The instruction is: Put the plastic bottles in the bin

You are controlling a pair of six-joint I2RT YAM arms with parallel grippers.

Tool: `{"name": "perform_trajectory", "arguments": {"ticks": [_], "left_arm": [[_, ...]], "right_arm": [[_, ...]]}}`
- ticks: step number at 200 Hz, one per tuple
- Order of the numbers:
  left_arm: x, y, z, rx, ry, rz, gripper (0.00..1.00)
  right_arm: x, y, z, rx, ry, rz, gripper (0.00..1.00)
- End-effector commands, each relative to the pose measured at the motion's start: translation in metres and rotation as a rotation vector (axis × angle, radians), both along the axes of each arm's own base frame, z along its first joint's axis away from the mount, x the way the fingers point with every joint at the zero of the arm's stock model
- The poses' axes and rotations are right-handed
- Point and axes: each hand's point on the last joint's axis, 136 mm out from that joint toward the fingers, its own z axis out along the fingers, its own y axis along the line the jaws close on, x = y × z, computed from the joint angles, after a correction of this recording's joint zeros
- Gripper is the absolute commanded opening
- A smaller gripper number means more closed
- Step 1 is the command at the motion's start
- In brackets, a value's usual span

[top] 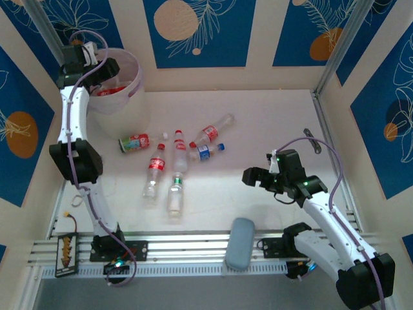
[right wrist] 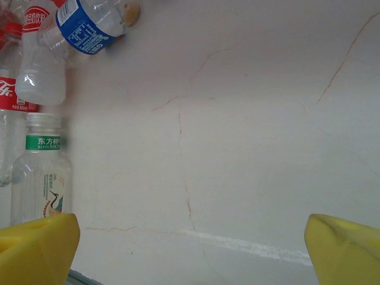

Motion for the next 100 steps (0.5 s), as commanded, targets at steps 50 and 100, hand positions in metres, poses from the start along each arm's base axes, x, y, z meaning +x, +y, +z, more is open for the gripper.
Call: {"name": "perform_trajectory", "arguments": {"ticks": [50,100], "left_arm": [[0.002,-0.012,-0.059,0.008,0.127,-0.045,0.50],[0.004,-0.011,-0.067,0.021,0.140,-0.050,0.50]], "right_arm": [[0.002,0.003,0.006,-0.011,-0.002,-0.004,0.97],[0.002,0.004,0.008,-0.015,-0.005,-0.003,0.97]]}}
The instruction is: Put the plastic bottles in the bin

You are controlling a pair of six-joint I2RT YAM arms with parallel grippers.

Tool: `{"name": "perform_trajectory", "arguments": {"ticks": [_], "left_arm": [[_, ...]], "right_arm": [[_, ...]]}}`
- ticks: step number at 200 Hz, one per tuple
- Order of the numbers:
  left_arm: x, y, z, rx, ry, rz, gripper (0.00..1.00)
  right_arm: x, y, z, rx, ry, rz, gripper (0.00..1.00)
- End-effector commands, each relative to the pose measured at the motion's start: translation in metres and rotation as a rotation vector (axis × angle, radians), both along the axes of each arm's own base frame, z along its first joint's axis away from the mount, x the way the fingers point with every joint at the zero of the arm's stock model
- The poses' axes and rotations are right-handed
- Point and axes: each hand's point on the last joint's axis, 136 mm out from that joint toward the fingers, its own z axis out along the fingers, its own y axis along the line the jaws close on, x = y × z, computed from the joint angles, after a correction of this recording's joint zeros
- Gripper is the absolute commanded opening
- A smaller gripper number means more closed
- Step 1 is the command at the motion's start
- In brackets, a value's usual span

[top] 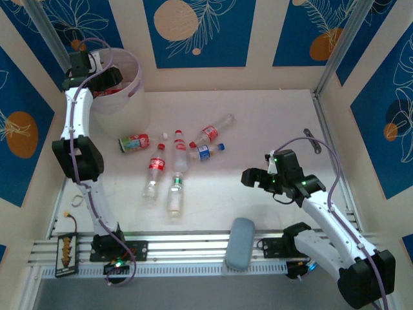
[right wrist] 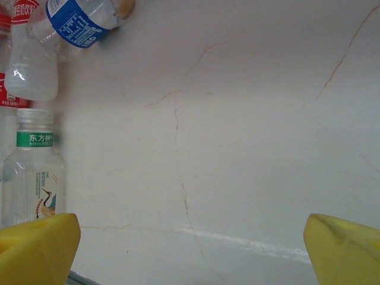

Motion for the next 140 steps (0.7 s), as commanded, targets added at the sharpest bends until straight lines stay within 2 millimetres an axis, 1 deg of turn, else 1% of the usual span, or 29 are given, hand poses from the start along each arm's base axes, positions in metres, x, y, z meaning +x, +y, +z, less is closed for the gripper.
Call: {"name": "perform_trajectory", "arguments": {"ticks": [1,18,49,61,89,104,117,140], "left_arm": [[0.001,-0.004,-0.023,0.013,0.046,-0.023,0.50],[-0.002,-0.003,-0.006,0.031,0.012,-0.027,0.51],[-0.011,-0.004,0.034,0.063,-0.055,-0.028,0.74],[-0.017,0.001,0.048,0.093,-0.077,-0.013,0.82],[-0.035,0.014,0.089,0.180,-0.142,0.046,0.96],[-0.047,0.016,0.115,0.208,-0.191,0.068,0.98],[-0.060,0.018,0.137,0.225,-0.227,0.093,1.00],[-0.086,0.022,0.167,0.253,-0.271,0.137,1.00]], "right_arm": [[0.003,0.002,0.013,0.002,-0.019,-0.007,0.97],[0.003,0.002,0.014,-0.001,-0.019,-0.004,0.97],[0.006,0.006,0.016,0.009,-0.023,0.000,0.97],[0.007,0.009,0.018,0.009,-0.021,0.003,0.97],[0.008,0.016,0.026,-0.013,-0.021,-0.004,0.94],[0.007,0.024,0.029,-0.019,-0.013,-0.014,0.92],[0.006,0.034,0.030,-0.017,-0.012,-0.009,0.91],[0.005,0.057,0.027,-0.030,0.003,0.013,0.90]]}}
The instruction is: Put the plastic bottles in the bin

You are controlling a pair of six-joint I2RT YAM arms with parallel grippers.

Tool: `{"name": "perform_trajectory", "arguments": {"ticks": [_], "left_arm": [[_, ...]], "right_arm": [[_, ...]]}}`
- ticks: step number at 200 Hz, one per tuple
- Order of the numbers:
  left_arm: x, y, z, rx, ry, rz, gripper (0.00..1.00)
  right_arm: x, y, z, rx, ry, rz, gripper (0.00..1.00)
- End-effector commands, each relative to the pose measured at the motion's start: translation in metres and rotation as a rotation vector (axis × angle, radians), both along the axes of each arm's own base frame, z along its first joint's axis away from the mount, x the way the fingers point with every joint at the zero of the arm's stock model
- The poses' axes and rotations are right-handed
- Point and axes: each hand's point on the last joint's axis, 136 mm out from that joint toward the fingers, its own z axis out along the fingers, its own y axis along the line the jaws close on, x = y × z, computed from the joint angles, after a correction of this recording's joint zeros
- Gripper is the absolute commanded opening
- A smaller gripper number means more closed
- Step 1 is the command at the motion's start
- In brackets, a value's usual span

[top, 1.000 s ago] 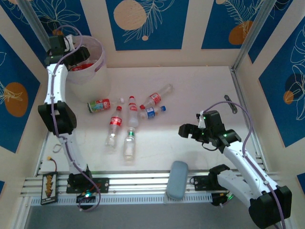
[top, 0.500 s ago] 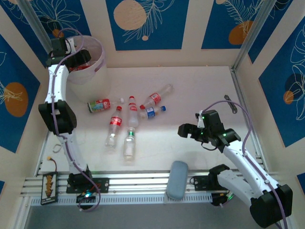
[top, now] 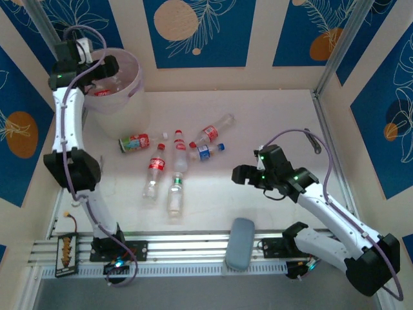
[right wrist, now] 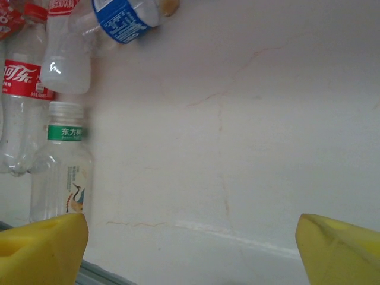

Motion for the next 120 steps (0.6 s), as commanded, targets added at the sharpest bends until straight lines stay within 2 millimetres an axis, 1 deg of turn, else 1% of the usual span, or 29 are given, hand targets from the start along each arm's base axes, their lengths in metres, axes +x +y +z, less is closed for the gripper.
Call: {"name": "perform_trajectory", "arguments": {"ticks": [1,13,22,35,43,44,51,56,61,76,79,92,102,111,120], "left_arm": [[-0.038,0.005,0.062,0.068,-0.113,0.057,1.00],[-0.054,0.002,0.070,0.060,-0.136,0.062,1.00],[-0.066,-0.002,0.072,0.041,-0.150,0.059,1.00],[-0.086,-0.012,0.068,-0.007,-0.171,0.050,1.00],[-0.100,-0.025,0.061,-0.058,-0.187,0.026,1.00],[-0.102,-0.027,0.063,-0.063,-0.196,0.021,1.00],[-0.113,-0.040,0.053,-0.102,-0.200,0.002,1.00],[-0.121,-0.052,0.040,-0.125,-0.186,-0.017,1.00],[-0.131,-0.064,0.035,-0.137,-0.189,-0.045,1.00],[-0.153,-0.092,0.002,-0.171,-0.133,-0.097,1.00],[-0.158,-0.096,-0.001,-0.179,-0.131,-0.105,1.00],[-0.178,-0.106,-0.018,-0.217,-0.110,-0.121,1.00],[-0.192,-0.112,-0.026,-0.236,-0.099,-0.138,1.00],[-0.205,-0.115,-0.036,-0.239,-0.067,-0.140,1.00],[-0.216,-0.122,-0.046,-0.240,-0.035,-0.171,1.00]], "right_arm": [[0.005,0.015,0.004,-0.009,0.005,-0.041,0.90],[0.005,0.031,0.004,-0.022,0.009,-0.020,0.90],[0.004,0.044,0.003,-0.035,0.013,0.002,0.90],[0.001,0.064,-0.004,-0.066,0.040,0.032,0.90],[-0.004,0.078,-0.011,-0.088,0.064,0.061,0.89],[-0.005,0.079,-0.012,-0.089,0.068,0.062,0.89],[-0.010,0.091,-0.018,-0.107,0.095,0.088,0.89],[-0.015,0.100,-0.021,-0.120,0.114,0.107,0.89],[-0.019,0.111,-0.023,-0.125,0.123,0.131,0.90],[-0.030,0.142,-0.026,-0.143,0.139,0.197,0.90],[-0.032,0.149,-0.026,-0.143,0.139,0.209,0.90],[-0.041,0.176,-0.026,-0.142,0.141,0.258,0.91],[-0.047,0.195,-0.027,-0.133,0.145,0.290,0.92],[-0.051,0.209,-0.032,-0.127,0.157,0.312,0.93],[-0.054,0.222,-0.037,-0.116,0.170,0.335,0.93]]}}
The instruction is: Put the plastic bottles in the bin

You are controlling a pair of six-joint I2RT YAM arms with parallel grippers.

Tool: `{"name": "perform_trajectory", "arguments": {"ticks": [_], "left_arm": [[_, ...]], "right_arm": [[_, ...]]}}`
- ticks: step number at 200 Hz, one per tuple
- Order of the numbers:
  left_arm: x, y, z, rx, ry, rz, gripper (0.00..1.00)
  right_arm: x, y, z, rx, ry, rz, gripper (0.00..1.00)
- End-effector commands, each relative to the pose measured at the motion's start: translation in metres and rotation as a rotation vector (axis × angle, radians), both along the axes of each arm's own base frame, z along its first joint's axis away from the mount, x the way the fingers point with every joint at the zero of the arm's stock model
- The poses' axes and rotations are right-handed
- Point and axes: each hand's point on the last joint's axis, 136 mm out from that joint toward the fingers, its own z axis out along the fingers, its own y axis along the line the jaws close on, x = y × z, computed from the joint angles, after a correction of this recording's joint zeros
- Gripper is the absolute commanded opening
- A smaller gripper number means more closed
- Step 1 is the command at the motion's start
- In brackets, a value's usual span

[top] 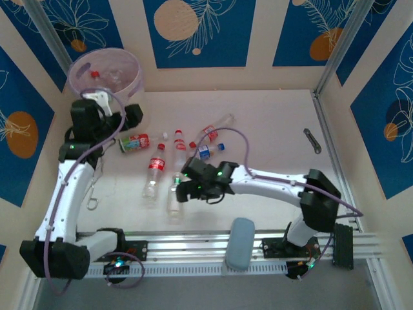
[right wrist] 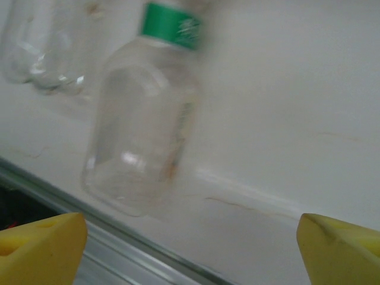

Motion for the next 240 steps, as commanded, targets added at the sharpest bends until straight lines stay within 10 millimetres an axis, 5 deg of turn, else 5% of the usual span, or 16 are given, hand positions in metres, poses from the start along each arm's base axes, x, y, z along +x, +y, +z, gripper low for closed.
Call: {"name": "perform_trajectory", "arguments": {"ticks": [1,23,72,143,240], "left_arm": [[-0.027,-0.013,0.006,-0.056,-0.020,-0.039,1.00],[-0.053,-0.023,-0.021,-0.024,0.065,-0.080,1.00],[-0.083,-0.021,-0.060,-0.033,0.154,-0.081,1.00],[-0.080,-0.024,-0.072,-0.057,0.172,-0.084,1.00],[-0.076,-0.054,-0.097,-0.117,0.233,-0.161,1.00]], "right_arm": [[-0.009,0.032,-0.002,0.036,0.035,0.021,0.93],[-0.007,0.046,-0.017,0.000,0.057,0.029,0.94],[0.014,0.039,-0.041,-0.068,0.065,-0.033,0.89],[0.021,0.026,-0.067,-0.126,0.106,-0.044,0.91],[0.031,-0.046,-0.070,-0.222,0.084,-0.053,0.87]]}}
